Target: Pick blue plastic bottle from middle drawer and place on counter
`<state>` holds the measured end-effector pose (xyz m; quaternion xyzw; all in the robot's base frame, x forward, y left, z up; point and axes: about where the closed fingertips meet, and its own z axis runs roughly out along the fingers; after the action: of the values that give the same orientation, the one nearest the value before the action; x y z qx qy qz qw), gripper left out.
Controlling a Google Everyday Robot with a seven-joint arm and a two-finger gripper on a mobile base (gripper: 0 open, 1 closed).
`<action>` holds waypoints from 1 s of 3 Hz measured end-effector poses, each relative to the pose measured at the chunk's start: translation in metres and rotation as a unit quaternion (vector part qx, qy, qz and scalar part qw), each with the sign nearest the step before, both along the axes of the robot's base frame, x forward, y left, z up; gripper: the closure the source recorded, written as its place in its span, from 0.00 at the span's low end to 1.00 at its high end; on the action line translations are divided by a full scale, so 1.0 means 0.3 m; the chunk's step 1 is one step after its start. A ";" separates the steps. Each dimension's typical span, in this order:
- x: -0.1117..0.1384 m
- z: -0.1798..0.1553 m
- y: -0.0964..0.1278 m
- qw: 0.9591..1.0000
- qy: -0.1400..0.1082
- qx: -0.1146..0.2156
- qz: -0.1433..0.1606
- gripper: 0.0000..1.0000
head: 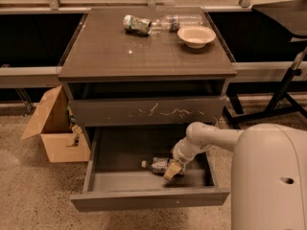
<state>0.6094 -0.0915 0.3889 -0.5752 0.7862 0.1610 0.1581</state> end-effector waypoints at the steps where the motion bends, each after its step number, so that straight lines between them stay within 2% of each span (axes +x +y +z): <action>1: 0.015 -0.022 -0.013 1.000 -0.001 -0.009 -0.001 0.55; 2: 0.020 -0.015 -0.019 1.000 -0.006 -0.018 0.003 0.80; 3: -0.006 0.179 -0.017 0.999 -0.030 0.025 0.021 1.00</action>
Offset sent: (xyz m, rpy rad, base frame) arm 0.0110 -0.0108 0.0019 -0.0604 -0.0322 0.0079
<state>0.6076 -0.0967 0.4426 -0.5917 0.7647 0.1666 0.1932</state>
